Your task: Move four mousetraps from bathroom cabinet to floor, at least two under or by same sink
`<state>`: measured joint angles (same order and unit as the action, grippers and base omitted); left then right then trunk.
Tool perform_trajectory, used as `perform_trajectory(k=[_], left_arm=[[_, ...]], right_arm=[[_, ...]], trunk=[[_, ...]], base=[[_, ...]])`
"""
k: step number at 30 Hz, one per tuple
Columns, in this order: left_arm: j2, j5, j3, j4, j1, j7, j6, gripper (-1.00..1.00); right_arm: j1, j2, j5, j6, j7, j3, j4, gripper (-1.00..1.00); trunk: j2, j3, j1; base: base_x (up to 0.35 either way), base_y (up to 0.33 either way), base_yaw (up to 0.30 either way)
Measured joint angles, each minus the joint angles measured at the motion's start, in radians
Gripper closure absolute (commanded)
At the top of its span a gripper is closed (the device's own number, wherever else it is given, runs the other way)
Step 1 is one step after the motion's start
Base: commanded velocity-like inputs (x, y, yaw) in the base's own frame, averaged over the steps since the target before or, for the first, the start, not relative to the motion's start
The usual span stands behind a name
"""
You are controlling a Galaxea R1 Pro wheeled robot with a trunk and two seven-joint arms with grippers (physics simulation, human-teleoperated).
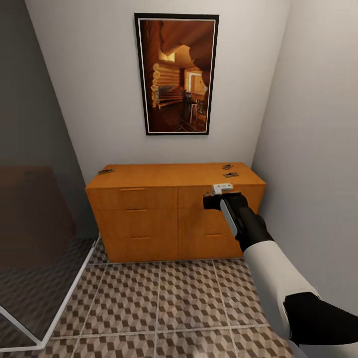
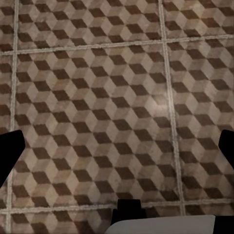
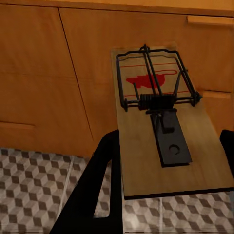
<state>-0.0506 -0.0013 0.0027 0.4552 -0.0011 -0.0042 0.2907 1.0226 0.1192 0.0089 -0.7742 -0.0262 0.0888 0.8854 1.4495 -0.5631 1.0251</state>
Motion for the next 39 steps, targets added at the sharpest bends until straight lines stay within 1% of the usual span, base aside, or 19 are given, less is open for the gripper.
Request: perform_trajectory(k=[3,5,6,7,8,14,16,17,18,19,20,21,22,23,24,27,29,33,39], left_arm=[[0.0,0.0,0.0,0.0,0.0,0.0,0.0,-1.0],[0.0,0.0,0.0,0.0,0.0,0.0,0.0,-1.0],[0.0,0.0,0.0,0.0,0.0,0.0,0.0,-1.0],[0.0,0.0,0.0,0.0,0.0,0.0,0.0,-1.0],[0.0,0.0,0.0,0.0,0.0,0.0,0.0,-1.0],[0.0,0.001,0.0,-0.001,0.0,0.0,0.0,-1.0],[0.0,0.001,0.0,-0.001,0.0,0.0,0.0,-1.0],[0.0,0.001,0.0,-0.001,0.0,0.0,0.0,-1.0],[0.0,0.001,0.0,-0.001,0.0,0.0,0.0,-1.0],[0.0,0.002,0.0,-0.001,0.0,0.0,0.0,-1.0],[0.0,0.001,0.0,-0.001,0.0,0.0,0.0,-1.0],[0.0,0.001,0.0,-0.001,0.0,0.0,0.0,-1.0],[0.0,0.002,0.0,-0.001,0.0,0.0,0.0,-1.0],[0.0,0.001,0.0,-0.001,0.0,0.0,0.0,-1.0],[0.0,0.001,0.0,-0.001,0.0,0.0,0.0,-1.0],[0.0,0.001,-0.001,-0.001,0.0,0.0,0.0,-1.0],[0.0,0.0,-0.001,-0.001,0.0,0.0,0.0,-1.0],[0.0,0.002,-0.001,-0.001,0.0,0.0,0.0,-1.0],[0.0,0.003,-0.001,-0.001,0.0,0.0,0.0,-1.0]], right_arm=[[0.0,-0.001,0.0,0.007,-0.001,0.0,-0.027,1.0],[0.0,-0.001,0.0,0.027,-0.002,0.0,-0.065,1.0],[0.0,-0.001,0.0,0.051,-0.002,0.0,-0.1,1.0],[0.0,-0.001,0.0,0.094,-0.003,-0.001,-0.148,1.0],[0.0,-0.001,0.0,0.162,-0.003,-0.001,-0.216,1.0],[0.0,-0.006,0.001,0.316,-0.004,-0.002,-0.396,1.0],[0.0,-0.017,0.0,0.398,-0.005,-0.002,-0.486,1.0],[0.0,-0.019,0.0,0.424,-0.005,-0.002,-0.513,1.0],[0.0,-0.022,0.0,0.474,-0.006,-0.002,-0.563,1.0],[0.0,-0.024,0.0,0.501,-0.006,-0.003,-0.59,1.0],[0.0,-0.025,-0.001,0.554,-0.008,-0.004,-0.642,1.0],[0.0,-0.026,-0.001,0.582,-0.01,-0.004,-0.671,1.0],[0.0,-0.027,-0.002,0.635,-0.013,-0.004,-0.726,1.0],[0.0,-0.027,-0.002,0.663,-0.016,-0.004,-0.756,1.0],[-0.002,-0.027,-0.002,0.714,-0.023,-0.004,-0.799,1.0],[-0.024,-0.027,-0.002,0.806,-0.041,-0.003,-0.844,1.0],[-0.049,-0.027,-0.002,0.832,-0.046,-0.003,-0.853,1.0],[-0.136,-0.028,0.0,0.9,-0.054,-0.002,-0.864,1.0],[-0.227,-0.029,0.001,1.013,-0.056,-0.002,-0.867,1.0]], trunk=[[0.0,0.0,0.0],[0.0,0.0,0.0],[0.0,0.0,0.0],[0.0,0.0,0.0],[0.0,0.0,0.0],[0.0,0.0,0.0],[0.0,0.0,0.0],[0.0,0.0,0.0],[0.0,0.0,0.0],[0.0,0.0,0.0],[0.0,0.0,0.0],[0.0,0.0,0.0],[0.0,0.0,0.0],[0.0,0.0,0.0],[0.0,0.0,0.0],[0.0,0.0,0.0],[0.0,0.0,0.0],[0.0,0.0,0.0],[0.0,0.0,0.0]], base=[[-0.012,0.0,0.0],[-0.005,0.0,0.0],[-0.003,0.0,0.0],[-0.001,0.0,0.0],[-0.001,0.0,0.0],[0.0,0.0,0.0],[0.0,0.0,0.0],[0.0,0.0,0.0],[0.0,0.0,0.0],[0.0,0.0,0.0],[0.0,0.0,0.0],[0.0,0.0,0.0],[0.0,0.0,0.0],[0.0,0.0,0.0],[0.0,0.0,0.0],[0.0,0.0,0.0],[0.0,0.0,0.0],[0.0,0.0,0.0],[0.0,0.0,0.0]])
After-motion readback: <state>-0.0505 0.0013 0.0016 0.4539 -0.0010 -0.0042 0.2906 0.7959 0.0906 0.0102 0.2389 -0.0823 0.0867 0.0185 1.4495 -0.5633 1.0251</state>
